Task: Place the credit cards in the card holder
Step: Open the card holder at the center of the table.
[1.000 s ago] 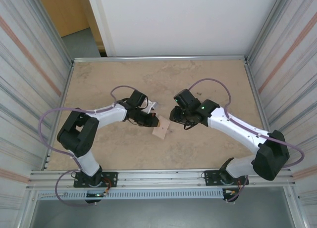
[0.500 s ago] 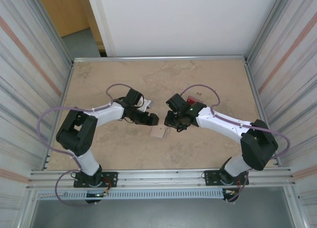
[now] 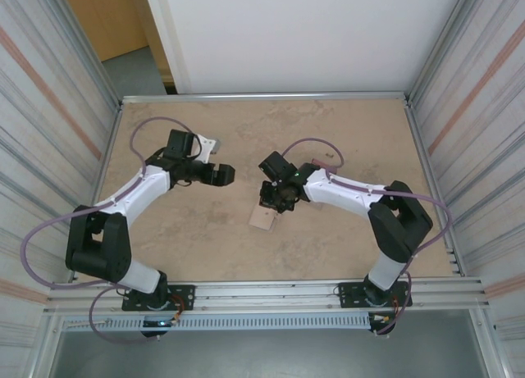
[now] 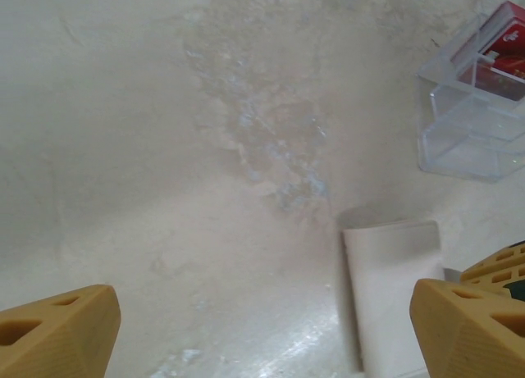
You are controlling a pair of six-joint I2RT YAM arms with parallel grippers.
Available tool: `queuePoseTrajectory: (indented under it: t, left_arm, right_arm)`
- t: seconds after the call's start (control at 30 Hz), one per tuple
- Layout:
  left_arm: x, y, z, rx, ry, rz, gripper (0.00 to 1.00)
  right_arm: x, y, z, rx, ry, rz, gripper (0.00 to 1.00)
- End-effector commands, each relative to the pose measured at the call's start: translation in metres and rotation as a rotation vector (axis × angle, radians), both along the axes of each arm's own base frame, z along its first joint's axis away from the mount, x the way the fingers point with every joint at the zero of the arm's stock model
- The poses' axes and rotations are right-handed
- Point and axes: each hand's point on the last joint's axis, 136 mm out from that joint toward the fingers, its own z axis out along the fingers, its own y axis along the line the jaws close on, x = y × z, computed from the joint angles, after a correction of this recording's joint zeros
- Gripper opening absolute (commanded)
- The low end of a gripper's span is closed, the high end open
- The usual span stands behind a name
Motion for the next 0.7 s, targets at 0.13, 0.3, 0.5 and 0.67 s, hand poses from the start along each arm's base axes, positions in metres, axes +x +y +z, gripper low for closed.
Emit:
queuePoseTrajectory:
  t: [0.13, 0.3, 0.5, 0.67]
  left_arm:
    - [-0.003, 0.007, 0.011, -0.004, -0.042, -0.021, 0.93]
    - [-0.003, 0.005, 0.011, 0.002, -0.053, -0.048, 0.99]
    - [0.002, 0.012, 0.010, 0.069, -0.082, -0.054, 0.99]
    - [0.001, 0.011, 0.012, 0.080, -0.087, -0.069, 0.99]
  right_arm:
    - [-0.003, 0.001, -0.007, -0.048, 0.024, 0.032, 0.08]
    - [-0.009, -0.010, -0.013, -0.085, 0.034, 0.028, 0.00]
    - [-0.014, -0.024, -0.013, -0.109, 0.033, 0.013, 0.00]
    - [-0.018, -0.034, -0.015, -0.123, 0.043, 0.002, 0.00]
